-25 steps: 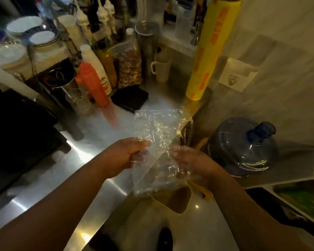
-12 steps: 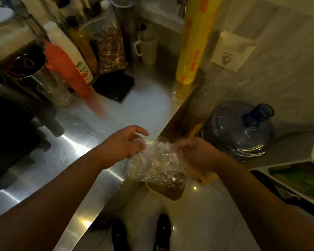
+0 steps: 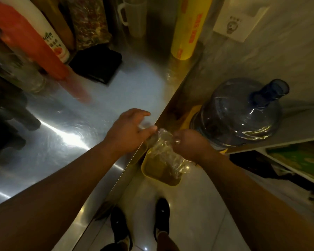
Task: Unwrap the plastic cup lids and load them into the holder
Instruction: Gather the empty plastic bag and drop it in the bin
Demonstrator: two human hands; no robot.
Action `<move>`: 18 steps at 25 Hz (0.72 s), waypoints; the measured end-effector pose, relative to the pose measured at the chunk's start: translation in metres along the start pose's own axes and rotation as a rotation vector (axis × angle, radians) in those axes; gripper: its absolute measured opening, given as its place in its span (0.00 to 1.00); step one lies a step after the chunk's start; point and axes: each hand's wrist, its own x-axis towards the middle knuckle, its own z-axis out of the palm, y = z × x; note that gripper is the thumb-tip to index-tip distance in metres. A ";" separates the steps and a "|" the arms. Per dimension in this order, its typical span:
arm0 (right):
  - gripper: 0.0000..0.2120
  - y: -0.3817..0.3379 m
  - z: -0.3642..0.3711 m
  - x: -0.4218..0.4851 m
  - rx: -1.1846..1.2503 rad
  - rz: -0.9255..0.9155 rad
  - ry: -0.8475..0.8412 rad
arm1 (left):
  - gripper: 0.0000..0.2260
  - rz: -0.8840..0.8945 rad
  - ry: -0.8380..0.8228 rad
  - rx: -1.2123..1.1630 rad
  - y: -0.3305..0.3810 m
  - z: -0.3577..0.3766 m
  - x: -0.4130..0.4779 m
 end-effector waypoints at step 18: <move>0.17 0.136 0.297 0.120 0.183 0.281 0.161 | 0.24 0.170 0.430 0.395 -0.057 0.053 0.010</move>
